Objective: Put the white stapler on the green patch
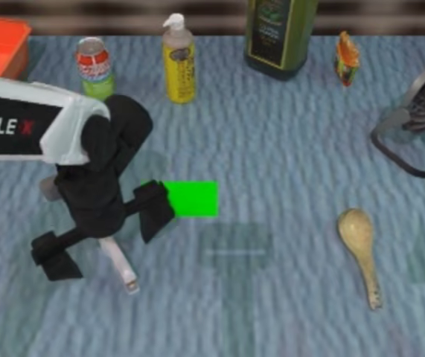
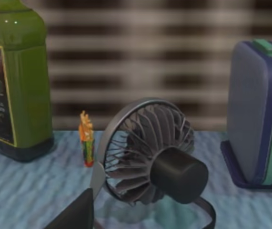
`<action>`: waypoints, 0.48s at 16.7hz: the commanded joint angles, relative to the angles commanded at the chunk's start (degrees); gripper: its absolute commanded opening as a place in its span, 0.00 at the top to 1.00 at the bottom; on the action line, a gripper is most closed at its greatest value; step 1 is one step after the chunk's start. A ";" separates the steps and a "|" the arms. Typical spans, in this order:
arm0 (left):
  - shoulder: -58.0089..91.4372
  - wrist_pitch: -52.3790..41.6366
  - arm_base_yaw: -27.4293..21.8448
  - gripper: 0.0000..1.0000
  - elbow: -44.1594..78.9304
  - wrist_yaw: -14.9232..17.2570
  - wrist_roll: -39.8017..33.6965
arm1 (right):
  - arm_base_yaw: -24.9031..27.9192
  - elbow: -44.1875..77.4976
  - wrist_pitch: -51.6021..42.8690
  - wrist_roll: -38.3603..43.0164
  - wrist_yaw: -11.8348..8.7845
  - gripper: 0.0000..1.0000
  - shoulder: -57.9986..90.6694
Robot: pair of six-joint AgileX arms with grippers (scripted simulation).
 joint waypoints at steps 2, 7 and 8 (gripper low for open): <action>0.42 0.78 -0.01 0.00 -0.52 0.00 -0.01 | 0.00 0.00 0.00 0.00 0.00 0.00 0.00; 0.42 0.78 -0.01 0.15 -0.52 0.00 -0.01 | 0.00 0.00 0.00 0.00 0.00 0.00 0.00; 0.42 0.78 -0.01 0.23 -0.52 0.00 -0.01 | 0.00 0.00 0.00 0.00 0.00 0.00 0.00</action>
